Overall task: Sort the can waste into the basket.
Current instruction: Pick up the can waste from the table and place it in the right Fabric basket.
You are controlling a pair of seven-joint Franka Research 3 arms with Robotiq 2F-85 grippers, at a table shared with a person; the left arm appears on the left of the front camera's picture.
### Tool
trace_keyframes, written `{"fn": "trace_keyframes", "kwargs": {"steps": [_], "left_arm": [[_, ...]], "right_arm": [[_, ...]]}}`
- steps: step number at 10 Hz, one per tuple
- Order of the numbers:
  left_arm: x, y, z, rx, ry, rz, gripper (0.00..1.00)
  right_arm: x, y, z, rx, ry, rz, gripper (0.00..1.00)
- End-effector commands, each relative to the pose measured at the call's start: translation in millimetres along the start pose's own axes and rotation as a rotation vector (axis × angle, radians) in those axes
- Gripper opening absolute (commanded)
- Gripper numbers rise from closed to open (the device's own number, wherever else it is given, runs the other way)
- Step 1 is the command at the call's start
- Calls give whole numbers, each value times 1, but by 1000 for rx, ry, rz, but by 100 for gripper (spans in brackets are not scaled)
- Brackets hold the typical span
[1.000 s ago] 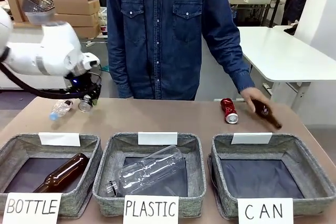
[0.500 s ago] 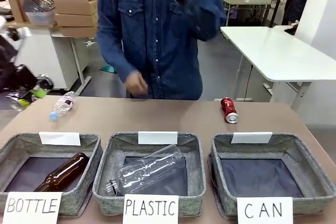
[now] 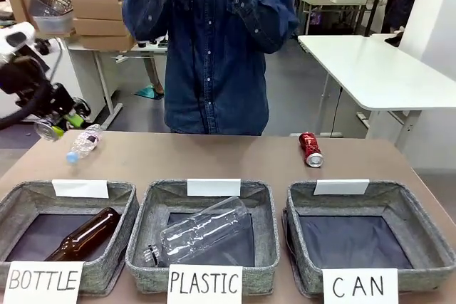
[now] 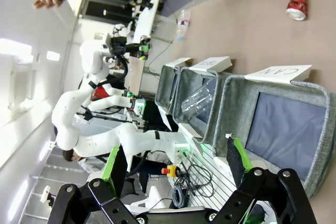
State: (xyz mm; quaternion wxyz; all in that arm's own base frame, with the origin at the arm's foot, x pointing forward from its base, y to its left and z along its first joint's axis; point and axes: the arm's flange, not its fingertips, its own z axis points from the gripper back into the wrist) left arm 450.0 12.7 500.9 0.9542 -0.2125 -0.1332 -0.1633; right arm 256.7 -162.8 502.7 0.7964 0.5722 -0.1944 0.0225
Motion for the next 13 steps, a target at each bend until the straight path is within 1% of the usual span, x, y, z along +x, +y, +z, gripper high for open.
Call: {"fn": "trace_keyframes", "kwargs": {"steps": [1,2,3,4,5,6,7,8,9,10,11,13], "left_arm": [[8,41,61,-116,20,22,39],[3,86,113,-191,-13,98,39],[-11,125,151,-331,22,125,39],[-41,168,188,-395,-18,206,39],[-58,187,204,-412,-54,254,39],[-88,216,228,-450,-130,317,39],[-113,241,241,-519,-181,348,39],[-133,260,240,-592,-223,361,39],[-141,266,232,-640,-207,323,39],[-142,268,226,-647,-191,334,39],[-156,263,230,-578,-208,389,39],[-156,263,230,-578,-208,389,39]], "right_arm": [[2,1,1,24,-14,29,100],[2,1,1,24,-14,29,100],[2,1,1,24,-14,29,100],[2,1,1,24,-14,29,100],[2,1,1,24,-14,29,100],[2,1,1,24,-14,29,100],[2,1,1,24,-14,29,100],[2,1,1,24,-14,29,100],[2,1,1,24,-14,29,100],[2,1,1,24,-14,29,100],[2,1,1,24,-14,29,100],[2,1,1,24,-14,29,100]]}}
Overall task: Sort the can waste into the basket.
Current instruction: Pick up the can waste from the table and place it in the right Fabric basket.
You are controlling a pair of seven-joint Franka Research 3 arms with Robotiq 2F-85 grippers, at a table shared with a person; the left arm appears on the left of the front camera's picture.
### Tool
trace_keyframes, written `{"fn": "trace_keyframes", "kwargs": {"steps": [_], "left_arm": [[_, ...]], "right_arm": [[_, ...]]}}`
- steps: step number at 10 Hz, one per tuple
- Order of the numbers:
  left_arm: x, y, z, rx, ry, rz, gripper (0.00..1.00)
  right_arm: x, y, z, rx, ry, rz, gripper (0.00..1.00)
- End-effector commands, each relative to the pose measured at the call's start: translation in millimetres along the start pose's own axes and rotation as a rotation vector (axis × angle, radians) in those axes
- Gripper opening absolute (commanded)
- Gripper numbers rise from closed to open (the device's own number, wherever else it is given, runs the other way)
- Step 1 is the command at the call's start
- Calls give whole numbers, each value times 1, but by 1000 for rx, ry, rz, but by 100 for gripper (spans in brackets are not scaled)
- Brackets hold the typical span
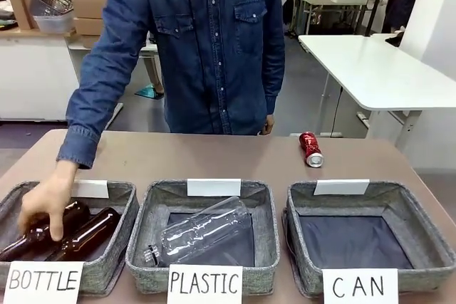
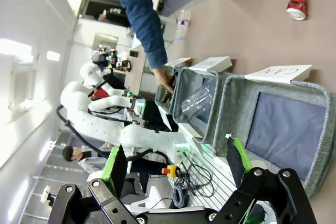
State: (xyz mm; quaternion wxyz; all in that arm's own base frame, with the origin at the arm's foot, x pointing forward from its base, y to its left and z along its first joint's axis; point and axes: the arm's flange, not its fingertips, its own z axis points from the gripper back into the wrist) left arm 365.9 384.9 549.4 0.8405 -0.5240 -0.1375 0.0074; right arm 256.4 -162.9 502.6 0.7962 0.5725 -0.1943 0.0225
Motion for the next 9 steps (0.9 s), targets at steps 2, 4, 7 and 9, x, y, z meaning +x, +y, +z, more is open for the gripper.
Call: {"fn": "trace_keyframes", "kwargs": {"steps": [2,4,7,9], "left_arm": [[-3,-9,1,34,1,8,39],[-3,-9,1,34,1,8,39],[-8,-27,-37,9,49,-76,39],[-40,-82,-137,-9,198,-249,39]], "right_arm": [[2,1,1,24,-14,29,100],[2,1,1,24,-14,29,100],[2,1,1,24,-14,29,100],[2,1,1,24,-14,29,100]]}}
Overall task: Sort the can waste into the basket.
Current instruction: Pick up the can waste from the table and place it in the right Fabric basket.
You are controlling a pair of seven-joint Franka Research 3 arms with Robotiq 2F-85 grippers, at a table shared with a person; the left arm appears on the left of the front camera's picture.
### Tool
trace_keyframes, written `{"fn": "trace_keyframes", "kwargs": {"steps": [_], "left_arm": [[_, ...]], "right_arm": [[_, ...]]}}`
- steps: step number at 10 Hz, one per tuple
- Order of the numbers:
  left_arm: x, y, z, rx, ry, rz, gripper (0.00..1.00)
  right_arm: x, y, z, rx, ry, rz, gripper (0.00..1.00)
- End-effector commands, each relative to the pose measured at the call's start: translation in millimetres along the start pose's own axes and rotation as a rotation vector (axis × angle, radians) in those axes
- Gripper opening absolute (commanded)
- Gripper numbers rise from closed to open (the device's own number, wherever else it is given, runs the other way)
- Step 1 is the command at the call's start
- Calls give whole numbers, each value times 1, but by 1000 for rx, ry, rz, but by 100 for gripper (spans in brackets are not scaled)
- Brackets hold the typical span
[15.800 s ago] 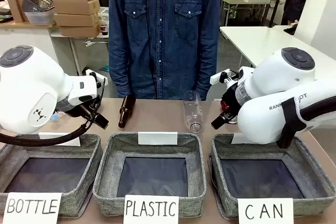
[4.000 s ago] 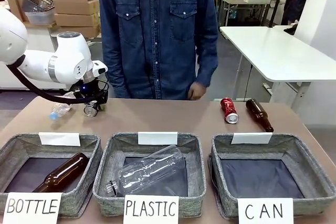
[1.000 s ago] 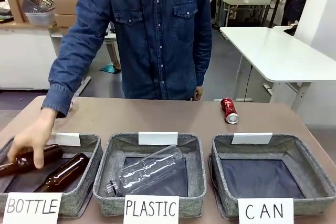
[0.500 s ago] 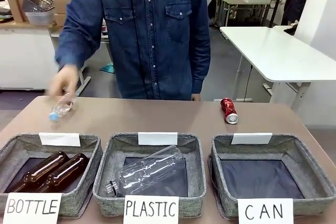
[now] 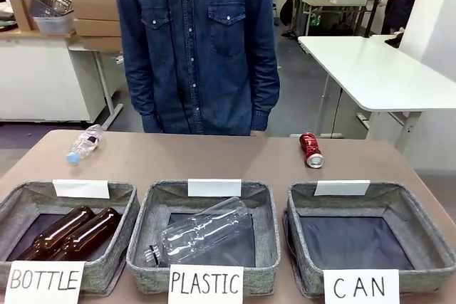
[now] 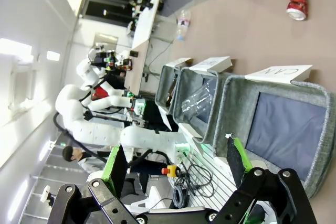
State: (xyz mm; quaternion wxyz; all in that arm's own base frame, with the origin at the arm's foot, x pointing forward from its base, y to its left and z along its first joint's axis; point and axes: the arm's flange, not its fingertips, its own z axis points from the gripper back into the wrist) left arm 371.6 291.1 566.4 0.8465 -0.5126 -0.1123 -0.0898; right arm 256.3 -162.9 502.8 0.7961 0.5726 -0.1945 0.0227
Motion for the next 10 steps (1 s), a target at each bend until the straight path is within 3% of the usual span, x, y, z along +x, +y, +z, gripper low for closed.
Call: {"fn": "trace_keyframes", "kwargs": {"steps": [1,3,5,7,8,9,10], "left_arm": [[-35,-67,-129,-39,158,-233,39],[-77,-128,-236,-91,359,-406,39],[-130,-169,-330,-92,391,-435,39],[-180,-226,-434,-154,215,-254,39],[-186,-254,-470,-152,174,-128,39],[-183,-276,-506,-185,59,-107,39],[-185,-292,-543,-167,93,-66,39]], "right_arm": [[2,1,0,23,-14,29,100],[2,1,0,23,-14,29,100],[2,1,0,23,-14,29,100],[2,1,0,23,-14,29,100],[2,1,0,23,-14,29,100],[2,1,0,23,-14,29,100],[2,1,0,23,-14,29,100]]}}
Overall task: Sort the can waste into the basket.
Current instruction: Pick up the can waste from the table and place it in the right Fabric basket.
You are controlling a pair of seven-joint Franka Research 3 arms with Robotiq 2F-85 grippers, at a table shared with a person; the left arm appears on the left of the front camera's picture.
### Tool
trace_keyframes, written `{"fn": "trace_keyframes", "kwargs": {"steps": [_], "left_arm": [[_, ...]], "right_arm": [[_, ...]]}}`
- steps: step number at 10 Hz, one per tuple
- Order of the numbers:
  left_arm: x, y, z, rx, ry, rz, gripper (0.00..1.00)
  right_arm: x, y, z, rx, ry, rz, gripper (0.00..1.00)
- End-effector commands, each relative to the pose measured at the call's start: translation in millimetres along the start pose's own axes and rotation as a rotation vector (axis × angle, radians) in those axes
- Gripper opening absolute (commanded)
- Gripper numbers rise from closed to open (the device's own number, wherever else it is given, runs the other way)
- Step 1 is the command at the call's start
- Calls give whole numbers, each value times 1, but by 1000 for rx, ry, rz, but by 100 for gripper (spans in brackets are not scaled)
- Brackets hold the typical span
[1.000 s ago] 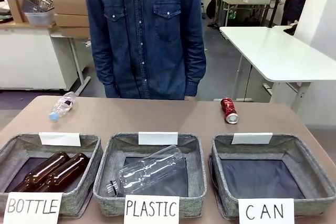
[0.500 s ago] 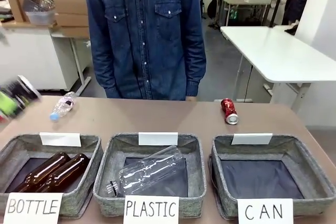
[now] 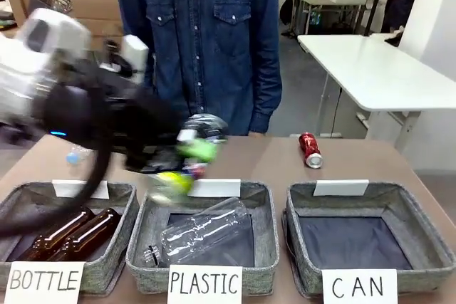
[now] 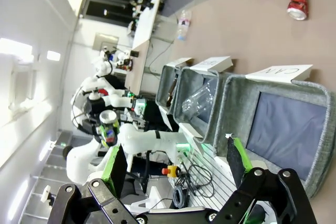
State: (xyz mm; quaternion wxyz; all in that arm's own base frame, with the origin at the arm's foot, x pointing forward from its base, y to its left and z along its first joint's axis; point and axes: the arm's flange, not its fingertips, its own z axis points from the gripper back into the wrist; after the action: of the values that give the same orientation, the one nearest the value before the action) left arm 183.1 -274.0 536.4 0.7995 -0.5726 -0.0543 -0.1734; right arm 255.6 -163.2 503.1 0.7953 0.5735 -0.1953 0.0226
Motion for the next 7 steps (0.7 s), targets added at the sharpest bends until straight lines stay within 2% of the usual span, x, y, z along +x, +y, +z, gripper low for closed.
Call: {"fn": "trace_keyframes", "kwargs": {"steps": [1,2,3,5,6,7], "left_arm": [[-7,-1,-82,48,32,58,39],[-9,17,-102,118,167,24,39],[-14,-2,-47,18,-7,40,39],[-14,-2,-47,18,-7,40,39],[-19,4,-80,60,35,60,39],[-1,0,-107,163,99,17,39]], "right_arm": [[3,1,0,21,-12,28,100],[3,1,0,21,-12,28,100],[3,1,0,21,-12,28,100],[3,1,0,21,-12,28,100],[0,0,0,1,0,0,100],[6,-2,-9,-49,70,-5,100]]}}
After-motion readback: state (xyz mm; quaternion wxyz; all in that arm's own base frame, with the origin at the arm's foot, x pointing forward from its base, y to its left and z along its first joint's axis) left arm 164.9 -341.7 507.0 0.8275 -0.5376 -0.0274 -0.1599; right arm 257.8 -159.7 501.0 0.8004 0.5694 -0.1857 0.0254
